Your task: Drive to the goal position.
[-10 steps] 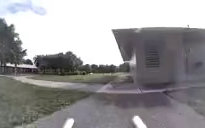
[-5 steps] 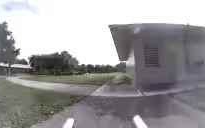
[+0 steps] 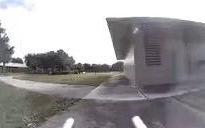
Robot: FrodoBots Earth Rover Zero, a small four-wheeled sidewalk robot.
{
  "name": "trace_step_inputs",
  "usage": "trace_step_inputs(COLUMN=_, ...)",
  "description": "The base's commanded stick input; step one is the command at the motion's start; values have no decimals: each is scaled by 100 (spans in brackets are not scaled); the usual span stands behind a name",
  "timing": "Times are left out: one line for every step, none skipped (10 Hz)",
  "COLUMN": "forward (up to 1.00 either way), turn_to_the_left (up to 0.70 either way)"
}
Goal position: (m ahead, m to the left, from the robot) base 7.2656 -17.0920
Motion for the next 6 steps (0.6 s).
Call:
trace_step_inputs(forward=69, turn_to_the_left=3)
trace_step_inputs(forward=69, turn_to_the_left=3)
trace_step_inputs(forward=69, turn_to_the_left=3)
trace_step_inputs(forward=69, turn_to_the_left=3)
trace_step_inputs(forward=69, turn_to_the_left=3)
trace_step_inputs(forward=69, turn_to_the_left=3)
